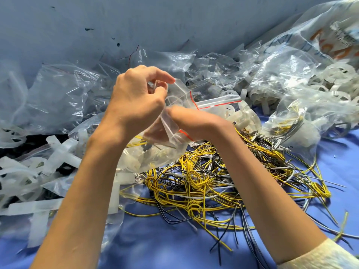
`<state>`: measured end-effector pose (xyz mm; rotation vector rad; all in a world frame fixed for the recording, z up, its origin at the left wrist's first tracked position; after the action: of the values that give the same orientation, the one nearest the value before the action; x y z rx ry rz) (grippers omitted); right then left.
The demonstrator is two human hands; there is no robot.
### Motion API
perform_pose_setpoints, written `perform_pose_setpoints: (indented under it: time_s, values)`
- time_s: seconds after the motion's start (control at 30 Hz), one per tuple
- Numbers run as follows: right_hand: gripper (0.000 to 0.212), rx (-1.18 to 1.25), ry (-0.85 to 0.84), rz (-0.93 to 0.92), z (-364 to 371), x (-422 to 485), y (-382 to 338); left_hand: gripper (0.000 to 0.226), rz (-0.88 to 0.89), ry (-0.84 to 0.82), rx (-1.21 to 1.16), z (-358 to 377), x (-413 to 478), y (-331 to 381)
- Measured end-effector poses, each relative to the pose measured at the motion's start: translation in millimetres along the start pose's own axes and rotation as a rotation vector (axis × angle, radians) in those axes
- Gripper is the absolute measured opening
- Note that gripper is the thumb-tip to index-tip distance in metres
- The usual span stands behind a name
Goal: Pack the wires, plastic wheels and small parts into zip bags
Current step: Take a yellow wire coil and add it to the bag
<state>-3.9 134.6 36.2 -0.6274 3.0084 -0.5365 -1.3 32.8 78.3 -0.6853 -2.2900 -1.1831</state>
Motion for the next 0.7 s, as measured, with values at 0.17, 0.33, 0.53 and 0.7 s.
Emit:
perform_pose_setpoints:
  time_s: [0.17, 0.33, 0.53, 0.7]
  values:
    - [0.026, 0.207, -0.006, -0.086, -18.6, -21.1, 3.1, 0.027, -0.017, -0.058, 0.127, 2.6, 0.2, -4.9]
    - [0.024, 0.347, 0.308, 0.018, -46.5, -29.3, 32.7, 0.038, -0.113, -0.179, 0.325, 3.4, 0.2, -18.8]
    - [0.007, 0.094, 0.209, 0.28, -52.7, -44.4, 79.3, 0.044, -0.181, -0.253, 0.46, 4.6, -3.1, -33.8]
    - [0.038, 0.068, -0.068, 0.491, -50.8, -65.3, 113.7, 0.04, -0.17, -0.274, 0.432, 8.6, -3.4, -35.1]
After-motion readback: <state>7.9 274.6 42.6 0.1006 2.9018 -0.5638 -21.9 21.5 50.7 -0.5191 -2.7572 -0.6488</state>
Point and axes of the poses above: each hand's wrist, its own x-axis towards the middle knuckle, its own z-axis out of the palm, y = z × x, the point moved 3 cm from there along x, towards the middle knuckle, and after that the axes turned 4 degrees about y, right-handed, at the moved point
